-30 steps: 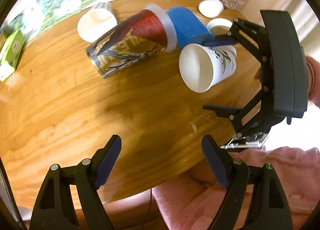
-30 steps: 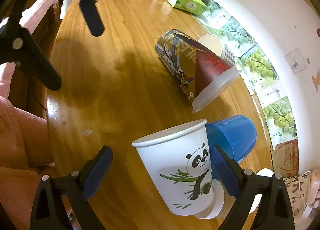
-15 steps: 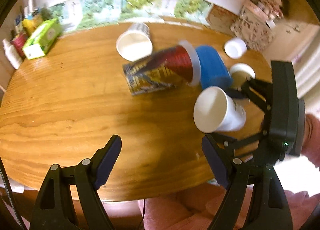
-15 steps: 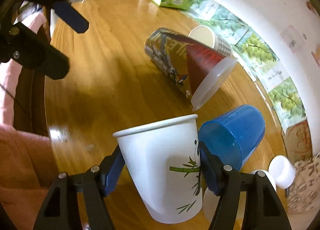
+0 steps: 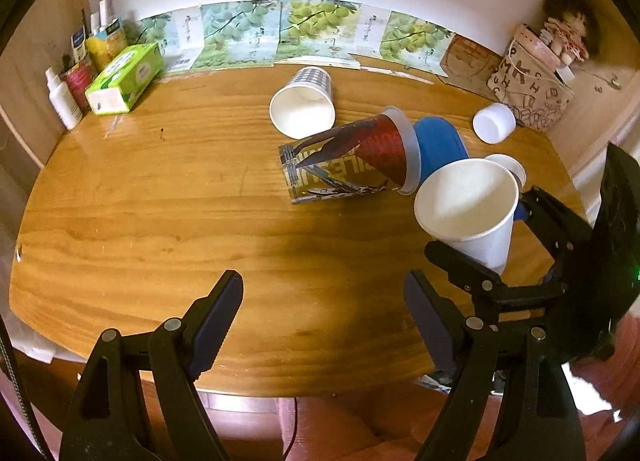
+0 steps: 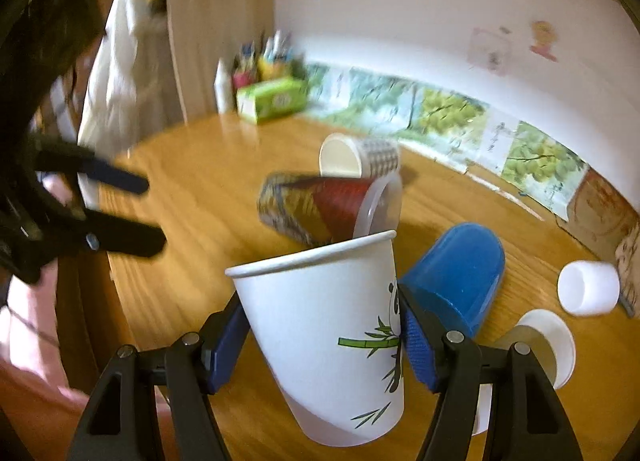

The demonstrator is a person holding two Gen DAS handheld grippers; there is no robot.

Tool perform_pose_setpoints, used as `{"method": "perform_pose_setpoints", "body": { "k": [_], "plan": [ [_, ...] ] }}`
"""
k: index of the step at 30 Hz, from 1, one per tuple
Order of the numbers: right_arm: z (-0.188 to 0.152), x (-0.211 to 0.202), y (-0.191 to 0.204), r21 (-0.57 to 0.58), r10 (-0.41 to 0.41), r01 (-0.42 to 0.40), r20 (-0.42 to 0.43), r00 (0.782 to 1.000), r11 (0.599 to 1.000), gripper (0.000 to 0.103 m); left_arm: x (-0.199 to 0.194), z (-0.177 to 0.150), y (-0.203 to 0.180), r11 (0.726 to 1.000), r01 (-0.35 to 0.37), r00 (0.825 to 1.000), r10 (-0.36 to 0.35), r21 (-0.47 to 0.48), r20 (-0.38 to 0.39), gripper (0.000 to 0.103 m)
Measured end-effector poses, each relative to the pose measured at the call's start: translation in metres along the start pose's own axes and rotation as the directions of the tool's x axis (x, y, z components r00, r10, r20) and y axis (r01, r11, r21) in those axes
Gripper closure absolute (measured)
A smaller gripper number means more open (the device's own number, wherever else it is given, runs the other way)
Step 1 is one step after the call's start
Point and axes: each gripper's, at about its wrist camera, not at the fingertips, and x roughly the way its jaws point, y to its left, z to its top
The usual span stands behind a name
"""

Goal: Flip cup upright
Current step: 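Lower the white cup rim-up onto the desk with the right tool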

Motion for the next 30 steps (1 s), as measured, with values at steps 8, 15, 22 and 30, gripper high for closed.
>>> {"method": "perform_pose_setpoints", "body": {
  "k": [8,15,22,30],
  "plan": [
    [0.0,0.004,0.002,0.102,-0.018,0.009,0.085,0.996,0.995,0.033,-0.004,0.001,0.0,0.999,-0.029,1.0,0.029,-0.016,-0.001,0.018],
    [-0.002,0.011,-0.005,0.194,-0.014,-0.007,0.11,0.994,0.981,0.033,-0.011,0.004,0.002,0.998,-0.042,0.999,0.042,-0.044,0.006,0.018],
    [-0.003,0.013,-0.015,0.245,-0.012,-0.02,0.126,0.992,0.969,0.033,-0.013,0.007,-0.002,0.998,-0.044,0.999,0.045,-0.051,0.011,0.018],
    [-0.005,0.01,-0.023,0.264,0.005,-0.041,0.139,0.99,0.964,0.032,-0.012,0.011,-0.009,0.998,-0.041,0.999,0.042,-0.052,0.009,0.018]
  ]
}}
